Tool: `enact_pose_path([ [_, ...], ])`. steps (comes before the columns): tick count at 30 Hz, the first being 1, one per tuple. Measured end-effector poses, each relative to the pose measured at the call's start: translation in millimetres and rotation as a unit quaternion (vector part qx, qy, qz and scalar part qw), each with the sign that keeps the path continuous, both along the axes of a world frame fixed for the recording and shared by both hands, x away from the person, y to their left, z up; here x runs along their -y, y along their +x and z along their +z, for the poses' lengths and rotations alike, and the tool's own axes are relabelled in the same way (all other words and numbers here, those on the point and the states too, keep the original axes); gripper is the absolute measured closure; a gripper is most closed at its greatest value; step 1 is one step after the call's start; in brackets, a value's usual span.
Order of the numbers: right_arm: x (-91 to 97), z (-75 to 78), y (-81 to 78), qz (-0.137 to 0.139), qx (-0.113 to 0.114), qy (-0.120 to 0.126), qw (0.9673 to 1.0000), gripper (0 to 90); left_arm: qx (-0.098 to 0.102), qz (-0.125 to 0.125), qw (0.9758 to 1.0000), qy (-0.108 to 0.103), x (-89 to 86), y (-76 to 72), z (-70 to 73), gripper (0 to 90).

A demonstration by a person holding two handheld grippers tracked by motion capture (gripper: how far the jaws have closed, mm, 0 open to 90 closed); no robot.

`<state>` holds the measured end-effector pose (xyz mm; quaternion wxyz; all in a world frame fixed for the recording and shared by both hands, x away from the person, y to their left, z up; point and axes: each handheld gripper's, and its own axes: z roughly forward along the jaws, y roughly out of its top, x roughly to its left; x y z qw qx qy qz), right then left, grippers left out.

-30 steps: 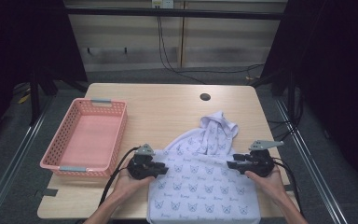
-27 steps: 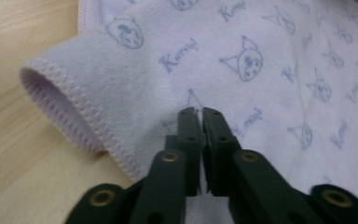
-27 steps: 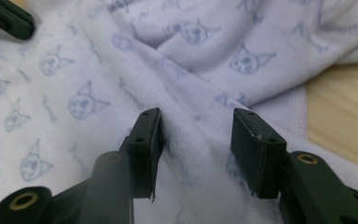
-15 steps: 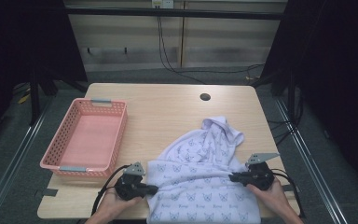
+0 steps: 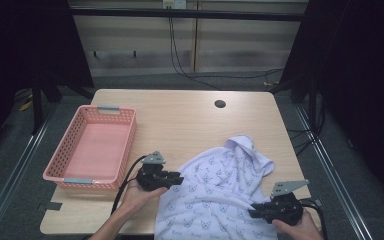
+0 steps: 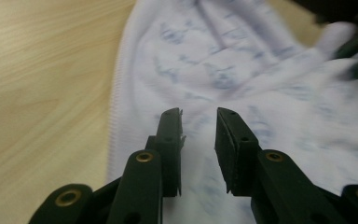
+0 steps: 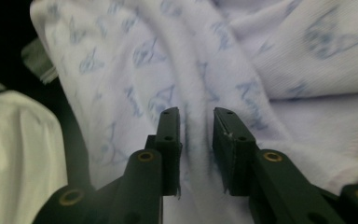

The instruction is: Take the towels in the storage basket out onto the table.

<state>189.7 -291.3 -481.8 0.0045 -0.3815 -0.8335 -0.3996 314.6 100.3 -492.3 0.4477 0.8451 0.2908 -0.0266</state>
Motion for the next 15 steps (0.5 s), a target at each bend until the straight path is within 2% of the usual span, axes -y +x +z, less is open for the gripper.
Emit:
enact_pose_path([
  [1,3.6,2.5,2.5,-0.01,0.009,0.011,0.9998,70.2,-0.005,-0.003,1.0,0.008,4.5,1.4,-5.0,73.5],
  [2,7.1,5.1,5.8,-0.02,0.016,0.02,0.9995,69.4,-0.004,-0.006,0.9996,0.029,9.1,-0.1,-9.2,74.5],
  [3,10.2,7.5,10.3,-0.03,0.025,0.023,0.999,69.1,0.011,-0.014,0.999,0.041,10.6,-3.6,-11.6,76.1],
  [5,15.8,12.3,20.7,-0.055,0.042,0.033,0.9971,64.8,-0.002,-0.018,0.9991,0.039,6.3,-7.5,-10.7,77.1],
  [6,17.7,14.5,26.9,-0.067,0.047,0.033,0.9961,63.4,-0.002,-0.022,0.9989,0.04,3.5,-11.9,-10.6,77.5],
  [8,21.2,17.5,41.0,-0.091,0.064,0.031,0.9933,60.1,-0.009,-0.035,0.9988,0.033,-2.7,-23.8,-11.2,78.4],
  [10,23.8,17.9,57.4,-0.11,0.074,0.03,0.9908,56.4,-0.018,-0.052,0.9977,0.039,-8.9,-36.2,-9.4,79.0],
  [13,19.6,15.6,80.5,-0.119,0.078,0.016,0.9898,51.4,-0.037,-0.073,0.9957,0.044,-21.3,-54.3,-7.0,79.1],
  [15,14.0,10.6,95.7,-0.113,0.074,0.013,0.9908,51.0,-0.043,-0.075,0.9956,0.037,-28.2,-62.5,-6.6,78.0],
])
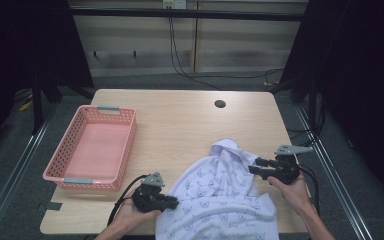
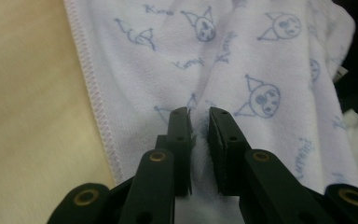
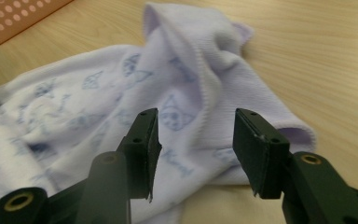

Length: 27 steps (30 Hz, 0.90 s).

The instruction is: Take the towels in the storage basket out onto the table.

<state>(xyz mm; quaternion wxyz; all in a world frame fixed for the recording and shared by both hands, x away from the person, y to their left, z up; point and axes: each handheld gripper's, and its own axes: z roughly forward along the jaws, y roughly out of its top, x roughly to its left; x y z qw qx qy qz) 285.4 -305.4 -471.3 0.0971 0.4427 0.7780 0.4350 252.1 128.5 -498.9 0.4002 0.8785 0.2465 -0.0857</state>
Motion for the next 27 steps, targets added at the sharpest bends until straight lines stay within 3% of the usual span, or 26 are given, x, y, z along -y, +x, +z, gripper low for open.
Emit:
enact_pose_path([
  [2,-7.8,-7.4,12.2,0.014,-0.011,0.009,0.9998,50.5,-0.005,0.011,0.9998,-0.018,-4.0,1.2,1.7,72.2],
  [5,-23.9,-17.4,22.6,0.03,-0.026,-0.02,0.999,51.0,0.008,0.048,0.9979,-0.044,-0.1,18.9,6.0,65.9],
  [6,-27.8,-19.4,25.0,0.034,-0.03,-0.023,0.9987,56.8,0.015,0.067,0.9965,-0.048,3.1,27.0,7.0,64.0],
  [7,-30.0,-20.0,26.1,0.033,-0.027,-0.03,0.9987,71.8,0.016,0.085,0.9948,-0.054,7.1,35.5,7.4,61.3],
  [8,-30.2,-19.3,26.6,0.024,-0.023,-0.032,0.999,80.0,0.021,0.098,0.9934,-0.055,11.4,43.2,7.9,60.0],
  [9,-27.9,-16.9,27.0,0.015,-0.022,-0.023,0.9994,87.4,0.03,0.103,0.993,-0.05,16.9,50.4,7.9,59.1],
  [13,-3.3,10.6,23.7,-0.029,0.019,0.021,0.9992,88.0,0.041,0.12,0.9914,-0.031,38.7,69.8,2.3,54.6],
  [15,13.8,26.5,20.5,-0.045,0.04,0.033,0.9977,88.1,0.033,0.122,0.9915,-0.031,48.8,76.6,-1.6,53.8],
  [17,31.0,41.0,15.6,-0.059,0.053,0.04,0.996,88.1,0.04,0.121,0.9917,-0.011,60.2,79.0,-5.5,56.6],
  [18,35.4,44.4,13.8,-0.061,0.058,0.039,0.9956,88.1,0.044,0.106,0.9933,-0.008,65.4,78.9,-7.0,58.7],
  [19,41.2,49.1,10.6,-0.068,0.065,0.036,0.9949,88.1,0.053,0.115,0.992,0.001,68.0,78.0,-6.6,66.3],
  [20,44.2,51.2,8.8,-0.069,0.065,0.038,0.9948,88.1,0.047,0.117,0.9919,0.003,69.1,78.5,-7.0,75.7],
  [21,47.8,53.1,6.7,-0.071,0.067,0.037,0.9945,88.1,0.03,0.106,0.9939,-0.008,69.2,79.1,-8.2,84.4],
  [22,50.9,54.6,4.8,-0.077,0.071,0.035,0.9939,88.1,0.044,0.11,0.9929,0.0,68.9,77.4,-7.6,86.2],
  [23,54.2,55.8,3.4,-0.08,0.072,0.037,0.9935,88.0,0.044,0.113,0.9926,-0.005,66.7,77.0,-6.4,86.6],
  [24,57.5,57.3,1.6,-0.082,0.075,0.042,0.9929,88.0,0.035,0.112,0.9929,-0.024,62.2,77.3,-3.3,86.7],
  [27,67.4,62.2,-2.0,-0.096,0.084,0.049,0.9906,88.1,0.051,0.136,0.9871,-0.066,43.1,73.7,18.7,86.9],
])
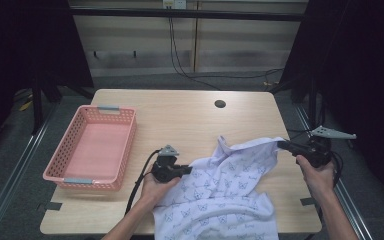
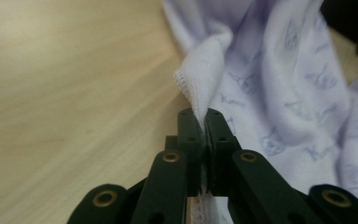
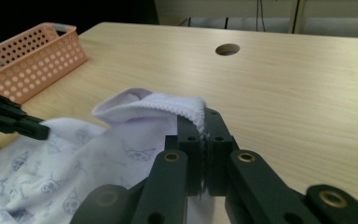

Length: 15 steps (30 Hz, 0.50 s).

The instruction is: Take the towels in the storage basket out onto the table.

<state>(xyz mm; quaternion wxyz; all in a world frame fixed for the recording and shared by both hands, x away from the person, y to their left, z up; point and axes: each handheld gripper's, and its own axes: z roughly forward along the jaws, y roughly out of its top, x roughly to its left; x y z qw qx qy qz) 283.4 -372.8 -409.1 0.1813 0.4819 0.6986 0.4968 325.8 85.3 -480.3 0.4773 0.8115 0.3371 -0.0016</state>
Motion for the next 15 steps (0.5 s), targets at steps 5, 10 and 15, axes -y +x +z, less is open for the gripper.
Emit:
enact_pose_path([
  [5,6.4,7.3,-4.7,-0.009,0.005,0.008,0.9999,88.0,0.043,-0.003,0.9983,-0.039,-40.3,-20.3,47.1,86.9],
  [10,-7.8,-3.2,-8.9,0.017,-0.016,-0.003,0.9997,88.0,0.015,-0.078,0.9965,-0.026,-45.6,-53.2,46.6,86.1],
  [15,-25.1,-23.2,-11.4,0.04,-0.038,-0.009,0.9985,88.0,-0.012,-0.126,0.992,-0.007,-27.6,-66.9,22.1,66.0],
])
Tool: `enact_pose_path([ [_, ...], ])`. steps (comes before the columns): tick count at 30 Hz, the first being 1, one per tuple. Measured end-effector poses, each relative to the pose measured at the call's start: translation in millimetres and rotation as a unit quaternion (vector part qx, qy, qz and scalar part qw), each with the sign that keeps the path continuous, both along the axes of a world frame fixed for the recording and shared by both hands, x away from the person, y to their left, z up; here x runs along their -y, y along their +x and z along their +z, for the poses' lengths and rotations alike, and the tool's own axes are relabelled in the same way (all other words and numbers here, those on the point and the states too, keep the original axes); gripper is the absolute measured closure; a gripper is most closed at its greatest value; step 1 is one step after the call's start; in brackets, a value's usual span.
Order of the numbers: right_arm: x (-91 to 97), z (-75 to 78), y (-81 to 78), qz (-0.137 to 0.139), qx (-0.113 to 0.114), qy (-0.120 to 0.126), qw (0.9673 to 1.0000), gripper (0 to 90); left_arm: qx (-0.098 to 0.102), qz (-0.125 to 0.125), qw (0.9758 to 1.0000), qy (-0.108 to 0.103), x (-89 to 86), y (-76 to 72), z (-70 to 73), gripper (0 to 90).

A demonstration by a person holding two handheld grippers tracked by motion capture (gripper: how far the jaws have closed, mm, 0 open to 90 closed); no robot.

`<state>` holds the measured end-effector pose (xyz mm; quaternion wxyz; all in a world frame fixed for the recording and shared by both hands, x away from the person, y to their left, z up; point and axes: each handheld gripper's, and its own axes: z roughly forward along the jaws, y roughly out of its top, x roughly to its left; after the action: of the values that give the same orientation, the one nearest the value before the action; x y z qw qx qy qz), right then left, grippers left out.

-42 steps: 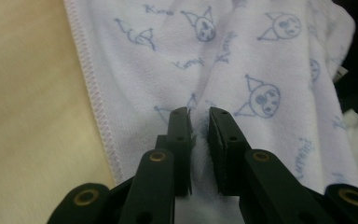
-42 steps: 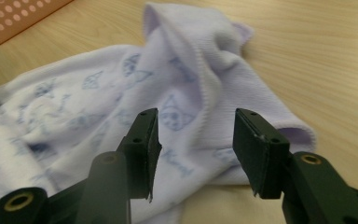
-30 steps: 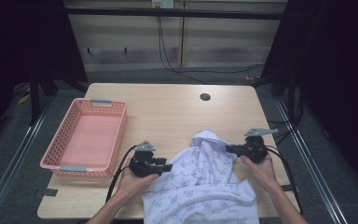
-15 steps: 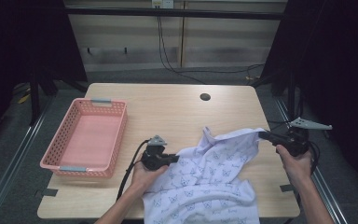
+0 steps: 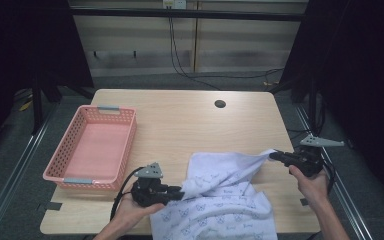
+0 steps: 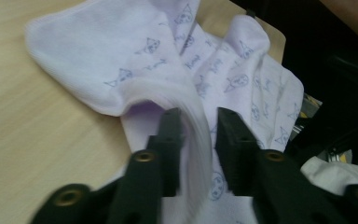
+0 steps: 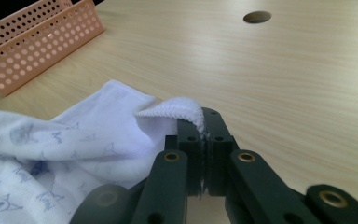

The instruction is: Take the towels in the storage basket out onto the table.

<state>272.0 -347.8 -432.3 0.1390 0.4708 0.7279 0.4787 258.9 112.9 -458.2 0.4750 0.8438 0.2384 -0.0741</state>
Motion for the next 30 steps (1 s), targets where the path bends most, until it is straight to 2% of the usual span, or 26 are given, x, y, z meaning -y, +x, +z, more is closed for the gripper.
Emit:
enact_pose_path([
  [1,-2.0,-2.8,0.3,0.002,-0.004,0.001,1.0,88.0,-0.003,0.004,0.9999,-0.013,-0.7,5.8,0.0,64.3],
  [2,-3.3,-5.1,0.8,0.004,-0.006,0.005,1.0,88.0,-0.007,0.018,0.9993,-0.031,-2.3,12.7,0.8,64.7],
  [4,-4.7,-8.6,2.6,0.004,-0.008,0.005,1.0,88.0,0.002,0.046,0.9984,-0.034,-2.3,28.8,1.8,67.4],
  [6,-5.4,-10.1,4.1,0.007,-0.011,0.008,0.9999,87.9,0.005,0.083,0.9964,-0.016,2.4,47.1,-3.5,71.5],
  [7,-5.4,-10.7,4.7,0.007,-0.011,0.006,0.9999,87.9,-0.004,0.089,0.9959,-0.013,6.4,56.5,-8.5,72.4],
  [9,-5.7,-11.9,5.0,0.01,-0.012,0.011,0.9998,87.9,-0.011,0.113,0.9935,-0.001,14.7,72.0,-20.9,69.8],
  [10,-5.6,-12.9,4.6,0.009,-0.014,0.008,0.9998,87.9,-0.024,0.118,0.9927,-0.002,19.3,78.6,-26.6,65.5],
  [11,-5.7,-14.0,4.5,0.011,-0.015,0.011,0.9998,87.9,-0.031,0.114,0.9929,0.001,24.5,83.6,-31.5,61.8],
  [12,-5.4,-14.9,4.1,0.013,-0.017,0.009,0.9997,87.9,-0.021,0.124,0.992,0.01,28.8,85.9,-35.1,61.6],
  [13,-5.1,-15.7,3.8,0.014,-0.016,0.01,0.9997,87.9,-0.026,0.13,0.9912,0.006,33.4,87.8,-38.3,59.8],
  [14,-4.5,-16.4,3.6,0.015,-0.015,0.011,0.9997,87.9,-0.033,0.122,0.992,0.007,37.0,89.6,-40.8,56.7],
  [16,-3.5,-16.6,3.0,0.014,-0.016,0.013,0.9997,87.9,-0.029,0.131,0.9901,0.04,46.2,90.5,-45.0,54.9],
  [18,-2.7,-16.7,3.1,0.016,-0.014,0.013,0.9997,87.9,-0.028,0.122,0.991,0.048,51.9,90.6,-48.6,56.2],
  [19,-2.5,-16.6,2.8,0.016,-0.014,0.014,0.9997,87.9,-0.028,0.122,0.9909,0.048,54.2,89.9,-49.0,60.1],
  [22,-2.8,-17.1,2.4,0.017,-0.016,0.013,0.9996,87.9,-0.002,0.103,0.9935,0.049,58.7,85.2,-46.4,86.1],
  [23,-2.6,-17.4,2.3,0.019,-0.016,0.014,0.9996,87.9,-0.001,0.093,0.9948,0.04,59.4,82.4,-42.7,87.0],
  [25,-1.8,-16.9,1.6,0.019,-0.017,0.012,0.9996,87.9,0.019,0.07,0.9971,0.023,62.7,71.3,-29.8,87.1],
  [27,0.5,-15.7,1.0,0.016,-0.016,0.016,0.9996,87.9,0.03,0.04,0.9987,0.006,68.8,59.1,-17.4,87.0],
  [28,1.8,-15.3,1.0,0.013,-0.015,0.018,0.9997,87.9,0.04,0.024,0.9989,0.005,72.9,52.6,-12.8,86.9],
  [30,3.4,-15.6,0.8,0.01,-0.014,0.017,0.9997,87.9,0.044,-0.009,0.999,0.005,82.4,41.3,-10.5,86.7],
])
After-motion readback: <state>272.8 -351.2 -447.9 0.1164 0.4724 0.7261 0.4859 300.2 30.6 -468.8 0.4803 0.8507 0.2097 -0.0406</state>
